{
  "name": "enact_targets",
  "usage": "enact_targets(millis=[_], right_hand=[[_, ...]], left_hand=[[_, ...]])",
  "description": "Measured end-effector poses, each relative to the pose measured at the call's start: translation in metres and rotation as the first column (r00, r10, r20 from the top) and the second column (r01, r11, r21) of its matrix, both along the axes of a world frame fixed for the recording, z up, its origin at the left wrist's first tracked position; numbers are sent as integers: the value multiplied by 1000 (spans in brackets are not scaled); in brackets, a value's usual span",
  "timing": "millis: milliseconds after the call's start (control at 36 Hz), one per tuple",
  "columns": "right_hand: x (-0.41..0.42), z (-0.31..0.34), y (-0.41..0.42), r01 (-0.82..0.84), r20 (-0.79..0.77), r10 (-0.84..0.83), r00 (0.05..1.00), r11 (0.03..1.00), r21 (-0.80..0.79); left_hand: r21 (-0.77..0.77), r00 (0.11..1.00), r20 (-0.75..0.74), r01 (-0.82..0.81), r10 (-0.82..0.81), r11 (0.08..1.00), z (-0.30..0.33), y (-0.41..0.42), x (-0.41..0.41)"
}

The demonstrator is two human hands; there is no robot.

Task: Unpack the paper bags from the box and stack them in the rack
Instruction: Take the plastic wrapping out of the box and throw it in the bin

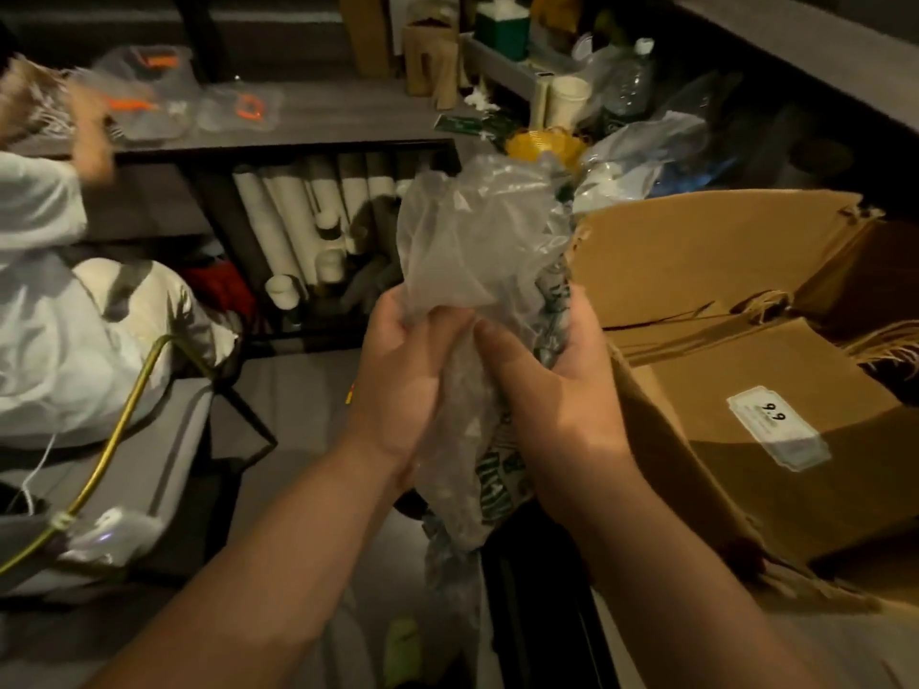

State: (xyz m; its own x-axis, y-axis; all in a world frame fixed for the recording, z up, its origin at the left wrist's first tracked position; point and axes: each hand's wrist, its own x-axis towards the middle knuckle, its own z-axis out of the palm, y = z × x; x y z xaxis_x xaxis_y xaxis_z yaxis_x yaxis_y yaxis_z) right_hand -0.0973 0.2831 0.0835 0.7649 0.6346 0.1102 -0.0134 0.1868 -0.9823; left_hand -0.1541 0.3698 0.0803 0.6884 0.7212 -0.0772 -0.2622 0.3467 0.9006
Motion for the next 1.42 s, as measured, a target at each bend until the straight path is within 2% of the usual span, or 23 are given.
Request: enact_targets(millis=[306,556,722,861,1000,1139,1222,1417], right_hand=[[-9,-108,94,-76,-182,49,982,987,-143],[-19,-234,155,-234,-321,141,937,933,-273],[-22,-301,174,-229,-469,85,879,939,-258],[-16,-351,179,-239,-545,71,836,940,-243],[-16,-410,180,-235,-574,43,817,935,-265],[-14,-473,171,-241,-670,33,742,945,-220],[-11,-509,163,-259,-683,0,730,925,-277],[3,-587,150,-247,-717,-138,683,881,-404]], left_hand=[[-38,951,-260,-185,169,982,-105,88,-19],[-116,878,-460,-205,131,972,-213,148,-47],[-187,862,-478,-288,169,939,-283,161,-48],[-192,854,-499,-273,145,943,-338,171,-45],[-189,810,-576,-266,113,945,-394,172,-46],[-211,777,-626,-255,71,944,-447,169,-45],[-206,772,-633,-238,56,949,-478,168,-44],[-139,692,-722,-145,0,980,-551,172,-44]])
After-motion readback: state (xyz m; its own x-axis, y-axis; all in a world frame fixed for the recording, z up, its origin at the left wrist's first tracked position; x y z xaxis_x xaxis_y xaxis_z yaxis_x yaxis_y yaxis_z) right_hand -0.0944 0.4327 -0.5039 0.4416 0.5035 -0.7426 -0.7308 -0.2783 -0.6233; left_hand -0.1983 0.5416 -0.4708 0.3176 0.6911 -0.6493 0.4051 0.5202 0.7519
